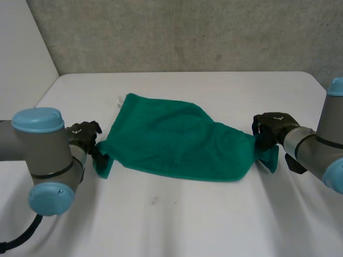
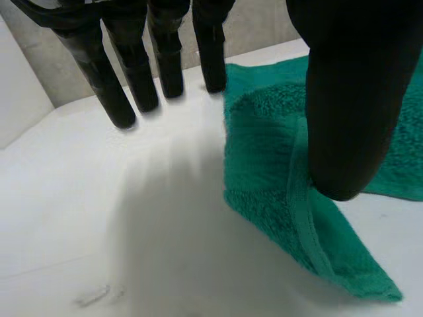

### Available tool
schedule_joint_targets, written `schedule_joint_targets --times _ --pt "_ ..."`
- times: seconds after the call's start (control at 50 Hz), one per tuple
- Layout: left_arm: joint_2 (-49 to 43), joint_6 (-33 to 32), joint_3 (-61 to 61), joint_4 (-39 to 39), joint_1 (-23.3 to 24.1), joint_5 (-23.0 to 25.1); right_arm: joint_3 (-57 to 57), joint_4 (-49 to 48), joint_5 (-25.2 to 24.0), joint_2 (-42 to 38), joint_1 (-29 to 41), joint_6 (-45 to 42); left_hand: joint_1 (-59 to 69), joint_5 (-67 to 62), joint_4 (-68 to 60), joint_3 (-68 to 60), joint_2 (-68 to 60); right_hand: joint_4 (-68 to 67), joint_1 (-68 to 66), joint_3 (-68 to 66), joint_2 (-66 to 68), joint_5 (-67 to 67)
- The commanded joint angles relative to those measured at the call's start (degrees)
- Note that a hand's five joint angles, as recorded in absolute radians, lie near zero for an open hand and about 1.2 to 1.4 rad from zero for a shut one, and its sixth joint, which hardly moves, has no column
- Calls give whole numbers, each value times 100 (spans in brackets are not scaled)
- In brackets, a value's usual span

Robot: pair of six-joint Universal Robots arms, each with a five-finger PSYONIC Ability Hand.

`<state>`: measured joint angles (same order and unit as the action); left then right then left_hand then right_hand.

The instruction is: Fold the towel.

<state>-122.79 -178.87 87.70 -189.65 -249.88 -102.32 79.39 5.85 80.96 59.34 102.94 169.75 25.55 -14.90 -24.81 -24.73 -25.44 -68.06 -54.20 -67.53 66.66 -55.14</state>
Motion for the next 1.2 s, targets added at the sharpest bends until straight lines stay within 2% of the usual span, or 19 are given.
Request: schedule_joint_targets --times 0.02,0.04,0.12,0.28,0.3,0.36,0.38,0.44,0.5,0.52,0.66,0.78,0.82,0.9,0.98,1.02,1.08,1.18,1.2 --pt "-148 -17 -166 -11 -52 36 -55 13 -10 7 -28 -3 4716 -4781 -4790 -4798 -4727 -1194 -2580 -1247 1334 -1486" --pt "-131 -17 -166 7 -87 71 -72 13 -18 7 -28 -3 5437 -5503 -5512 -5520 -5448 -1194 -2580 -1247 1334 -1486" --pt "88 -87 -60 103 -236 168 -230 135 -45 130 -28 -82 5445 -5510 -5519 -5527 -5456 -1194 -2580 -1247 1334 -1486" --pt "1592 -711 713 358 -289 406 -635 1566 8 675 -54 -1768 5445 -5510 -5519 -5527 -5456 -1194 -2580 -1247 1334 -1486" --pt "2175 -1224 1018 376 -324 588 -652 1969 34 736 -63 -2127 5445 -5510 -5519 -5527 -5456 -1194 -2580 -1247 1334 -1486" --pt "2550 -1643 1214 394 -359 722 -618 2472 52 833 -72 -2551 5445 -5510 -5519 -5527 -5456 -1194 -2580 -1247 1334 -1486" --pt "2967 -2252 1449 446 -403 896 -591 2613 52 868 -72 -2657 5445 -5510 -5519 -5527 -5456 -1194 -2580 -1247 1334 -1486" --pt "3234 -2993 1662 612 -421 1064 -486 3061 52 974 -63 -2947 5445 -5510 -5519 -5527 -5456 -1194 -2580 -1247 1334 -1486" --pt "3244 -3259 1706 718 -412 1091 -389 3168 43 992 -54 -3009 5445 -5510 -5519 -5527 -5456 -1194 -2580 -1247 1334 -1486" --pt "3218 -3477 1715 849 -438 1100 -380 3159 26 992 -54 -3009 5445 -5510 -5519 -5527 -5456 -1194 -2580 -1247 1334 -1486" --pt "2762 -3585 1505 851 -465 1109 -398 2660 -1 957 -19 -2852 5445 -5510 -5519 -5527 -5456 -1194 -2580 -1247 1334 -1486" --pt "2146 -3585 846 763 -456 1109 -512 2228 -1 790 7 -2676 5445 -5510 -5519 -5527 -5456 -1194 -2580 -1247 1334 -1486" --pt "1865 -3594 311 640 -351 1082 -932 1947 16 641 7 -2509 5445 -5510 -5519 -5527 -5456 -1194 -2580 -1247 1334 -1486" --pt "1706 -3568 -1355 229 -219 838 -2134 1080 183 578 16 -1502 5445 -5510 -5519 -5527 -5456 -1194 -2580 -1247 1334 -1486" --pt "1785 -3559 -2526 -622 -175 434 -2629 -158 236 718 -45 -499 5445 -5510 -5519 -5527 -5456 -1194 -2580 -1247 1334 -1486" --pt "1864 -3550 -2819 -923 -166 336 -2639 -400 228 825 -54 -364 5445 -5510 -5519 -5527 -5456 -1194 -2580 -1247 1334 -1486" --pt "1943 -3559 -2961 -1057 -87 309 -2525 -848 193 1351 -54 -197 5445 -5510 -5519 -5527 -5456 -1194 -2580 -1247 1334 -1486" --pt "1917 -3541 -2575 -872 45 318 -2209 -385 -105 1467 -98 -223 5445 -5510 -5519 -5527 -5456 -1194 -2580 -1247 1334 -1486" --pt "1908 -3532 -2069 -846 54 335 -2112 -130 -254 1379 -98 -249 5445 -5510 -5519 -5527 -5456 -1194 -2580 -1247 1334 -1486"
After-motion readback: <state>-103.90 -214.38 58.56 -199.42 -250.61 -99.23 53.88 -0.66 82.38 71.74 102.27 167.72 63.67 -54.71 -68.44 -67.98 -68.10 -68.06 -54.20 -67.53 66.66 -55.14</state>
